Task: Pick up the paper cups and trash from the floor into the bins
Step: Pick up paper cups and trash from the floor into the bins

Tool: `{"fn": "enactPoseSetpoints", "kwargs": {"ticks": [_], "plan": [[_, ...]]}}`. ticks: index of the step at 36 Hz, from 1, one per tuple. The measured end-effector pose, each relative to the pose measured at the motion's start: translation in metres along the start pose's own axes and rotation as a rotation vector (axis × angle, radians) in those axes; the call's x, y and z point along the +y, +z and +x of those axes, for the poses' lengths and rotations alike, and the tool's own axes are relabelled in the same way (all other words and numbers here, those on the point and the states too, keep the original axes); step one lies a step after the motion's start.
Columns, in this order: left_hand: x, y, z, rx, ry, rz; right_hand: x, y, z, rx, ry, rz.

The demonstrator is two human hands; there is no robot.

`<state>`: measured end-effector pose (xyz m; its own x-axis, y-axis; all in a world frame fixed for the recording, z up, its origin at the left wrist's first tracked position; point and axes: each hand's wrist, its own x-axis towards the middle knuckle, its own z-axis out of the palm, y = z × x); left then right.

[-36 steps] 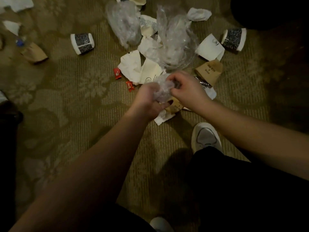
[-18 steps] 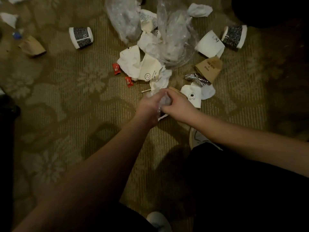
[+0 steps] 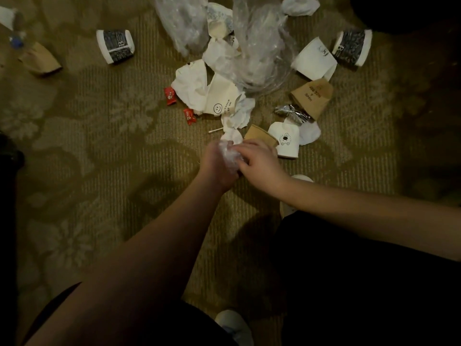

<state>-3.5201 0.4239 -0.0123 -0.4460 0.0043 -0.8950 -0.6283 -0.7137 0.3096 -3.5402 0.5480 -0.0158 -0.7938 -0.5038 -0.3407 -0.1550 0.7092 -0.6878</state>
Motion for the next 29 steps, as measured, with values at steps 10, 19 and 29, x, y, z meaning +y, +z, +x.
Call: {"fn": "enactPoseSetpoints", "kwargs": {"ticks": [10,19,29], "plan": [[0.001,-0.045,0.039,0.387,0.128,0.392,0.035,-0.025,0.039,-0.029,0.182,-0.031],[0.001,-0.040,0.043,0.444,0.146,0.404,0.048,-0.020,0.075,-0.193,0.306,-0.508],[-0.009,-0.029,0.059,0.377,0.334,0.701,0.059,-0.032,0.063,-0.207,0.245,-0.296]]}}
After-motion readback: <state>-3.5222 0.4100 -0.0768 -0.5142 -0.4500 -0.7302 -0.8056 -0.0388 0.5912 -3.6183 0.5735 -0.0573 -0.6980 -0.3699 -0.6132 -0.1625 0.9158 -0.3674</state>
